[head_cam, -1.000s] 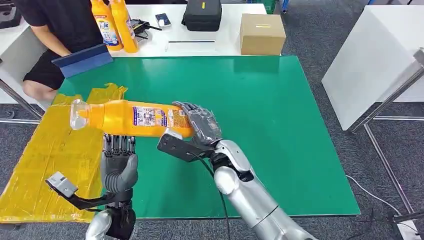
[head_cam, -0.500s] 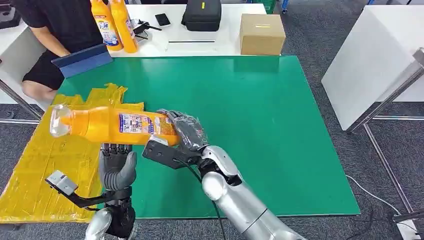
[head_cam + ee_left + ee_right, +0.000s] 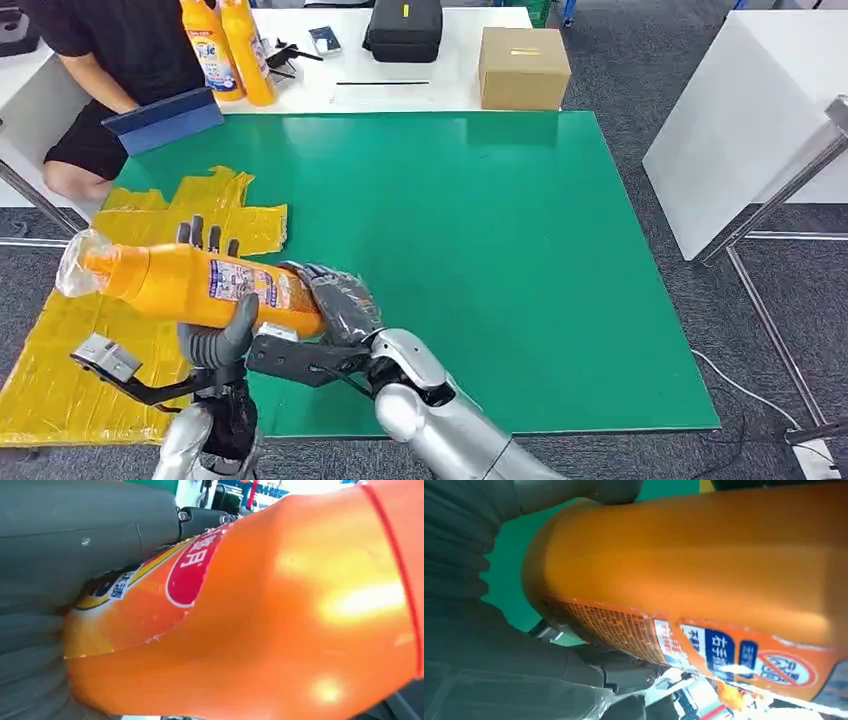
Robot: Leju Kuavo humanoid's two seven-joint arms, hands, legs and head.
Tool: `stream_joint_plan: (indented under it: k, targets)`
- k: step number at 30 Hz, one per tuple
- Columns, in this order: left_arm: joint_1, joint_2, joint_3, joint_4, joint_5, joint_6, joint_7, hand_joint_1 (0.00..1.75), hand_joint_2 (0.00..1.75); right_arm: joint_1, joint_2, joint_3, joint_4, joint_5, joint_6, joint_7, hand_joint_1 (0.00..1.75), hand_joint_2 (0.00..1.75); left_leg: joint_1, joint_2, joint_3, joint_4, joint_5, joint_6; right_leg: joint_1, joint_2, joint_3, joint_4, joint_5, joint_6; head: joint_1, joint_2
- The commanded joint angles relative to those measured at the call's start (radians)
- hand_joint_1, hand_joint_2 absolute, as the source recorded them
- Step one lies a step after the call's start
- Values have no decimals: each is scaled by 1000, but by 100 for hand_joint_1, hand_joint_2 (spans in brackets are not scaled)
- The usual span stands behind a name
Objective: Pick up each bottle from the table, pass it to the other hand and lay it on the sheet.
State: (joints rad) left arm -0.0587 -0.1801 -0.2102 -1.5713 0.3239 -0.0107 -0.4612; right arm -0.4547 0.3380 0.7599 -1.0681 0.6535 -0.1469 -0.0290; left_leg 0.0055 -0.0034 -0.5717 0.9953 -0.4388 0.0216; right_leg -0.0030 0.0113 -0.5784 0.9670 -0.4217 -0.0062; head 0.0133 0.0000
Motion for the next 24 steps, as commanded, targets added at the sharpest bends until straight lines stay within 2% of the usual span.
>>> stream_joint_plan:
  k: [1, 7, 8, 9, 15, 18, 20, 24]
  targets:
    - [-61, 8, 46, 19, -5, 5, 9, 0, 175, 20, -35, 128, 50, 9, 8, -15, 175, 175, 0, -3, 4, -1, 0, -2, 0, -4, 5, -1, -1, 0, 0, 0]
    - [-23, 4, 73, -36, -23, 22, 5, 0, 175, 39, -38, 144, 42, 13, 20, -10, 175, 175, 0, -2, 4, -2, 0, -2, 0, -3, 5, -2, -1, 0, 0, 0]
    - [-15, 5, 76, -49, -27, 24, 6, 14, 175, 40, -39, 147, 42, 14, 21, -9, 175, 175, 0, -1, 3, -1, 0, -1, 0, -2, 3, -1, -1, 0, 0, 0]
    - [-4, 6, 76, -66, -37, 24, 6, 175, 175, 41, -40, 148, 43, 14, 22, -9, 175, 175, 0, -1, 5, -2, -1, -2, 0, -2, 6, -2, -1, 0, 0, 0]
    - [51, 33, 126, -93, -31, 7, -8, 175, 175, 34, -3, 160, 85, 23, 24, -13, 175, 175, 0, 0, 3, -1, -1, -1, 0, 0, 3, -1, -1, 0, 0, 0]
    - [55, 7, 200, -105, -33, -25, -12, 175, 175, -3, 11, 216, 144, -20, 7, -39, 175, 175, 0, 1, 3, -2, 0, -1, 0, 0, 3, -1, 0, 0, 0, 0]
    - [89, -29, 263, -175, -59, -24, -8, 175, 175, -41, 11, 306, 148, -99, 12, -35, 175, 175, 0, 2, 3, -2, -1, -2, 0, 1, 3, -1, 0, 0, 0, 0]
    - [119, -43, 282, -227, -65, -19, -2, 175, 175, -59, 11, 350, 143, -135, 15, -27, 175, 175, 0, 3, 4, -1, -1, -2, 0, 2, 4, -1, -1, 0, 0, 0]
